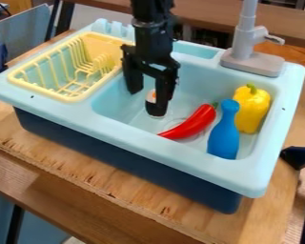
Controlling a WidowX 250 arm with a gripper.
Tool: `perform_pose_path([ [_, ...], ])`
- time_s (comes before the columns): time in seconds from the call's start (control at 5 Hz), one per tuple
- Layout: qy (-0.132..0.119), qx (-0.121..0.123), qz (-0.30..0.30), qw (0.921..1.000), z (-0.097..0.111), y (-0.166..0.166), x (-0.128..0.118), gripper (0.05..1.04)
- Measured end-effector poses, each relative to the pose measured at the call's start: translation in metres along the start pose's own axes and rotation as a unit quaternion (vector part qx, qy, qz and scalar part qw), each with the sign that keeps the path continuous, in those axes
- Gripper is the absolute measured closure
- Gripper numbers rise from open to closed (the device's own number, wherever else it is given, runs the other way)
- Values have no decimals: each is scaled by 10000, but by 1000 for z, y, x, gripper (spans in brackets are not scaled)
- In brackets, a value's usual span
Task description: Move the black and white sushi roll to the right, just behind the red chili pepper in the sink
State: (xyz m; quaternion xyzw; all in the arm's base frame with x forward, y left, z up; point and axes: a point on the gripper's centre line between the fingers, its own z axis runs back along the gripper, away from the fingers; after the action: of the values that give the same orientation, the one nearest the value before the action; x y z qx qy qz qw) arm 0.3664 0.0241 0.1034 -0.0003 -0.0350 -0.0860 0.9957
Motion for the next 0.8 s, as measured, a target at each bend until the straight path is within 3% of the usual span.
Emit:
perform_pose_path([
  [0.2,-97,-126,68,9999,-3,0,6,83],
  [0.8,42,-51,201,9998,-11,6,13,83],
])
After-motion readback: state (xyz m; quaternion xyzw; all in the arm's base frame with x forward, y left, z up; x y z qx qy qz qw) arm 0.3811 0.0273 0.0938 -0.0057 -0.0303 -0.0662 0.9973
